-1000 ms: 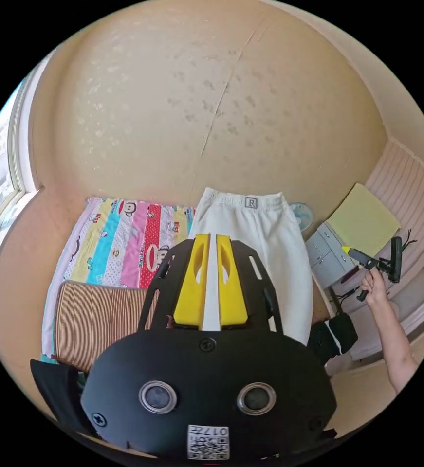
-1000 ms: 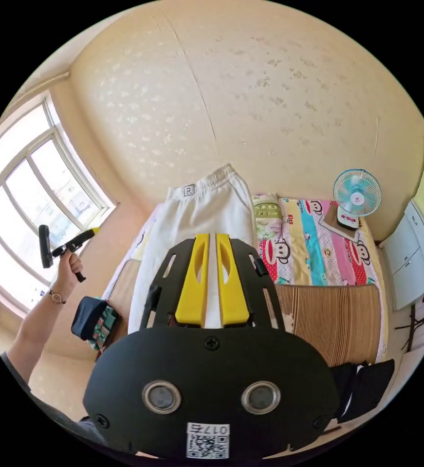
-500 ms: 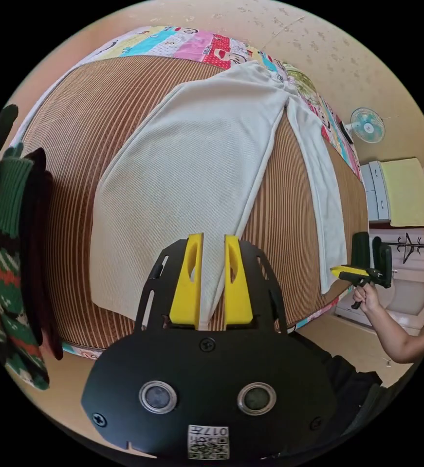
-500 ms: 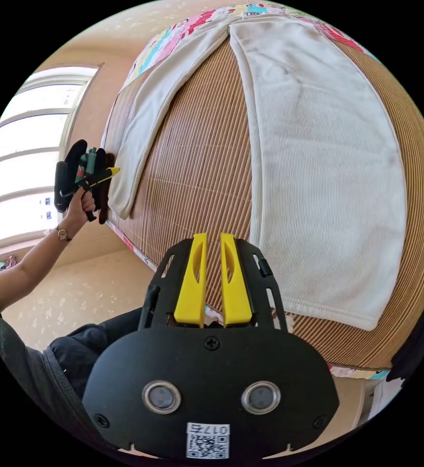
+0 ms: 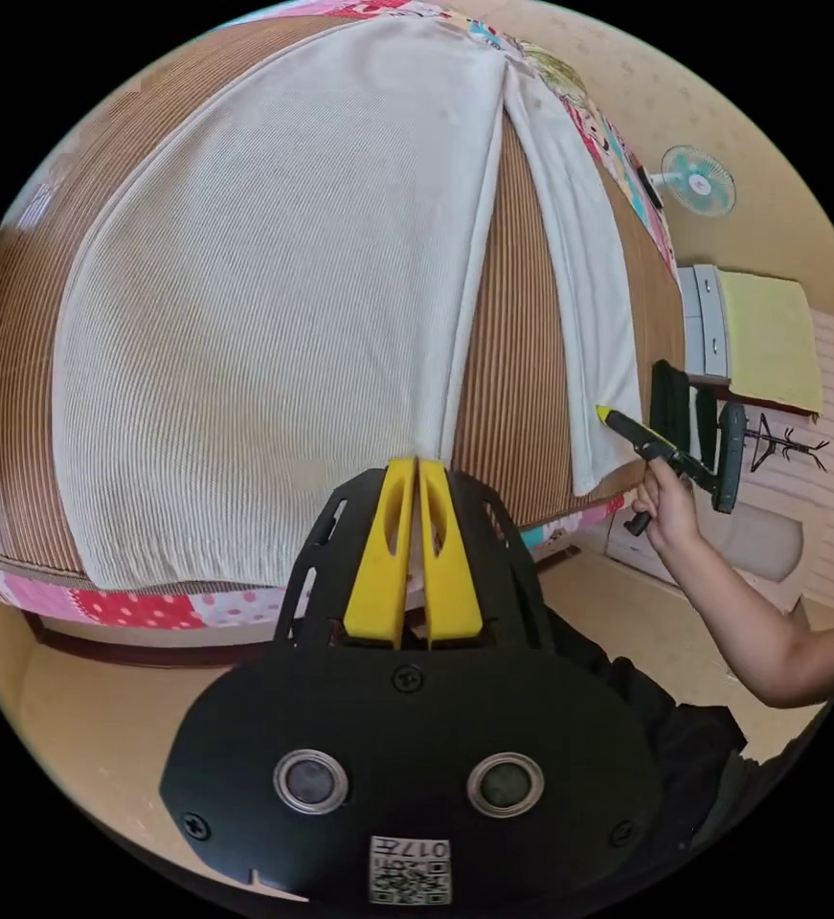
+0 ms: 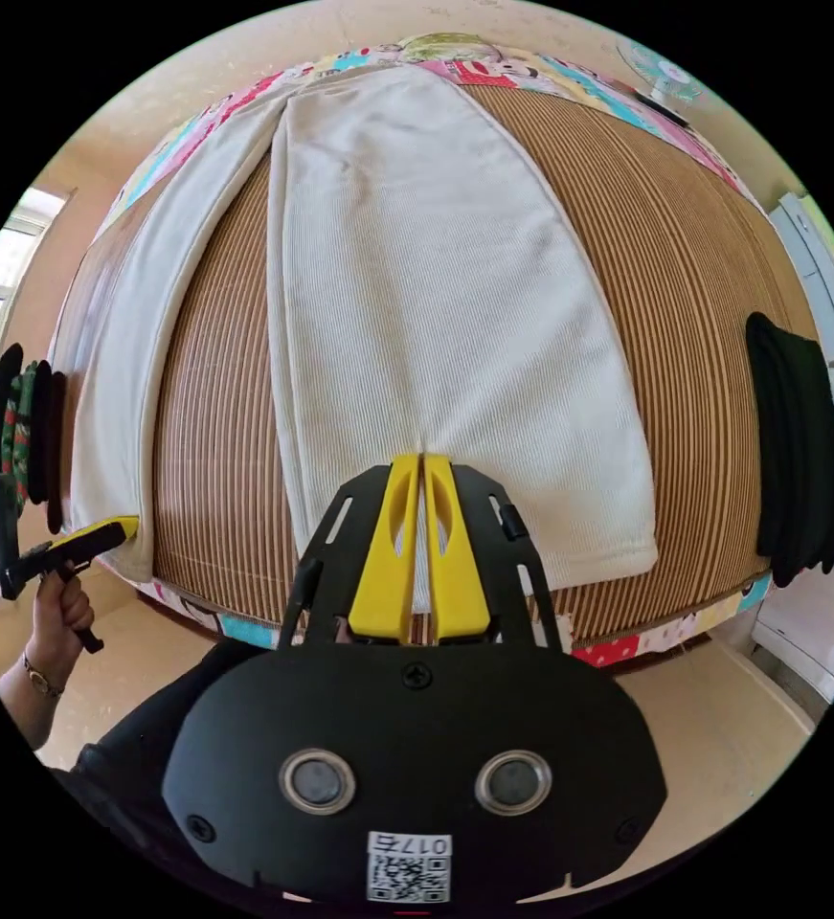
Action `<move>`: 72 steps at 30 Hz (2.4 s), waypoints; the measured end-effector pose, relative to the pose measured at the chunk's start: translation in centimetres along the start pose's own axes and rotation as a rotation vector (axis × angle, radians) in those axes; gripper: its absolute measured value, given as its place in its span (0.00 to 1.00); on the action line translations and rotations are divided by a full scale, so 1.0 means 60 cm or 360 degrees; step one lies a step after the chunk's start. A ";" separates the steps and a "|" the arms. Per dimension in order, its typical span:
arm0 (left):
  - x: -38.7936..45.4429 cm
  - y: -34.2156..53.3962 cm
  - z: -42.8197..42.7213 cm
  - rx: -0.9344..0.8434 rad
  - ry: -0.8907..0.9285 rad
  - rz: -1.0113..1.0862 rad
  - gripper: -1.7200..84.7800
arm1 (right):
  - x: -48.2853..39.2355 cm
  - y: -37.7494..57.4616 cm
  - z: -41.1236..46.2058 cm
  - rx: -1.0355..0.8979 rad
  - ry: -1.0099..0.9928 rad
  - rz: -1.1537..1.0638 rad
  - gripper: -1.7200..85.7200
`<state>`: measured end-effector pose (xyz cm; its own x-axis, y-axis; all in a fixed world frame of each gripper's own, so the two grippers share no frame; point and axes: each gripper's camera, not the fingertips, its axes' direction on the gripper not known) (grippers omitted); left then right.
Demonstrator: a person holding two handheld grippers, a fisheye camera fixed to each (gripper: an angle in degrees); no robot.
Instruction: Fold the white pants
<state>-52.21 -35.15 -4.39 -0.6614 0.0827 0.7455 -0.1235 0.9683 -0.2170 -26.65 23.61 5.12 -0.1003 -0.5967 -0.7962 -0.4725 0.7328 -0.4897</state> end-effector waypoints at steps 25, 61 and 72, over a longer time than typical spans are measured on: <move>-0.232 0.043 -0.236 0.0355 -0.0426 -0.0088 0.07 | -0.155 -0.148 -0.157 -0.0261 -0.0659 -0.0331 0.07; 0.199 0.107 -0.113 0.0079 0.0371 0.0513 0.22 | 0.172 0.219 -0.566 -0.0121 -0.0638 -0.0237 0.05; 0.196 0.121 -0.089 -0.0137 0.0129 0.0315 0.06 | 0.166 0.153 -0.536 -0.0730 -0.0747 -0.1141 0.06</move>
<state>-56.90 -25.91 6.17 -0.6042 0.2883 0.7428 0.0684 0.9476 -0.3122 -60.14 13.86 4.14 0.6569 -0.5879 -0.4721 -0.5906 -0.0120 -0.8069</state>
